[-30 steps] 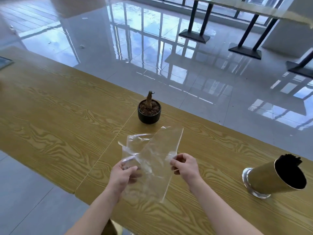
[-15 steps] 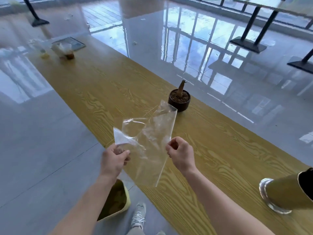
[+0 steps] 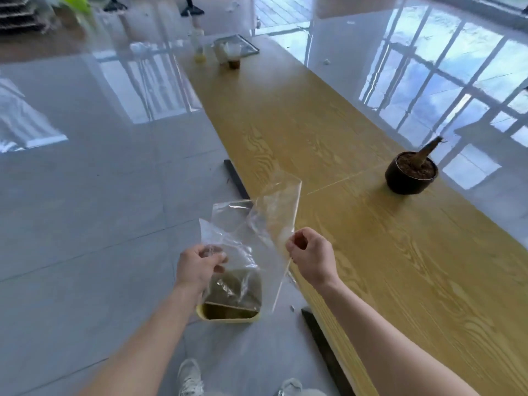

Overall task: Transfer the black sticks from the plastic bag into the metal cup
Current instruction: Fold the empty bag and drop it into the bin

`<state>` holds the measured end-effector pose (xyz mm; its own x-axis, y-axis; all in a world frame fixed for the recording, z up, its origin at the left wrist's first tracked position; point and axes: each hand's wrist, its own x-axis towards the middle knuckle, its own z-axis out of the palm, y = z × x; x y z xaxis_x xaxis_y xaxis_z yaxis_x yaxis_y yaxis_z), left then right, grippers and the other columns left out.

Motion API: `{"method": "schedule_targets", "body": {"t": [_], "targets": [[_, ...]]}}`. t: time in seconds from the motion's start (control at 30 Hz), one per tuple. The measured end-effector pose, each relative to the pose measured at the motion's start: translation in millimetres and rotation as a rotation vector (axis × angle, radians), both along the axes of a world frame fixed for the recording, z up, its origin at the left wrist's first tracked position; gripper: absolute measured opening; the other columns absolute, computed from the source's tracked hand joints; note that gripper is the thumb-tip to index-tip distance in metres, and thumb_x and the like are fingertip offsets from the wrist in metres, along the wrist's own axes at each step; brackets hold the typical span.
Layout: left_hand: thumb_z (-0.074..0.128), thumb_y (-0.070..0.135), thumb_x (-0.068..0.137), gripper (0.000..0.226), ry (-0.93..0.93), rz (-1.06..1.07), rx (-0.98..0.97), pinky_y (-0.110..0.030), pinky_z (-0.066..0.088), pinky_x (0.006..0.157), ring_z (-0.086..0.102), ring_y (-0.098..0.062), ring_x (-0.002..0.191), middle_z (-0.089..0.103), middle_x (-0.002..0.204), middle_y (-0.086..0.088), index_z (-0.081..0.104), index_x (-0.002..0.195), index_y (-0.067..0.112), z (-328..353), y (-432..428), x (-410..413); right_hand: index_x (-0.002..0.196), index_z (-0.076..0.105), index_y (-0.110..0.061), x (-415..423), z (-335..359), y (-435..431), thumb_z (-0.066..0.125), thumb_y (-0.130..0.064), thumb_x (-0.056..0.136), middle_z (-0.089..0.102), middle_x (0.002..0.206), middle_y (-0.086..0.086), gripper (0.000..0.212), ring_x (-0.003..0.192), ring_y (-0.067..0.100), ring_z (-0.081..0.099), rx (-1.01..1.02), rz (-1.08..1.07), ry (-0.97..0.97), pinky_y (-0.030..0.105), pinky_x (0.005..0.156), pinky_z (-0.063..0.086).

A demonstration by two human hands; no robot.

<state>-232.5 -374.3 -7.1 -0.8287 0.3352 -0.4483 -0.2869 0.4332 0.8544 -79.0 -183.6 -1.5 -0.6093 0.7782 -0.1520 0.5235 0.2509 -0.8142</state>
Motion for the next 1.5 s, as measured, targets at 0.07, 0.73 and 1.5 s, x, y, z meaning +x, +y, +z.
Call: {"method": "schedule_targets", "body": {"t": [0.07, 0.73, 1.5], "targets": [[0.071, -0.002, 0.085, 0.008, -0.059, 0.038, 0.014, -0.015, 0.046, 0.042, 0.067, -0.016, 0.055, 0.076, 0.085, -0.016, 0.071, 0.090, 0.005, -10.1, -18.0, -13.7, 0.081, 0.066, -0.018, -19.1, -11.2, -17.3, 0.070, -0.025, 0.089, 0.069, 0.075, -0.004, 0.011, 0.070, 0.015, 0.063, -0.003, 0.020, -0.026, 0.033, 0.066, 0.052], [0.069, -0.001, 0.088, 0.012, -0.332, 0.044, -0.185, -0.017, 0.048, 0.042, 0.061, -0.015, 0.058, 0.067, 0.077, -0.012, 0.070, 0.079, 0.008, -312.6, -61.2, -121.0, 0.072, 0.068, -0.023, -120.2, -308.6, -86.0, 0.074, -0.014, 0.080, 0.071, 0.065, 0.002, 0.013, 0.062, 0.023, 0.072, -0.388, -0.240, -0.242, 0.051, 0.069, 0.062], [0.062, 0.012, 0.093, 0.030, 0.586, -0.925, -0.978, -0.036, 0.054, 0.081, 0.061, -0.025, 0.098, 0.064, 0.111, -0.009, 0.059, 0.123, 0.014, -564.7, -35.9, -108.0, 0.112, 0.069, -0.013, -160.7, -588.6, -78.6, 0.054, -0.010, 0.097, 0.069, 0.104, 0.010, 0.021, 0.097, 0.030, 0.066, 0.392, 0.995, -0.879, 0.034, 0.074, 0.048]]}}
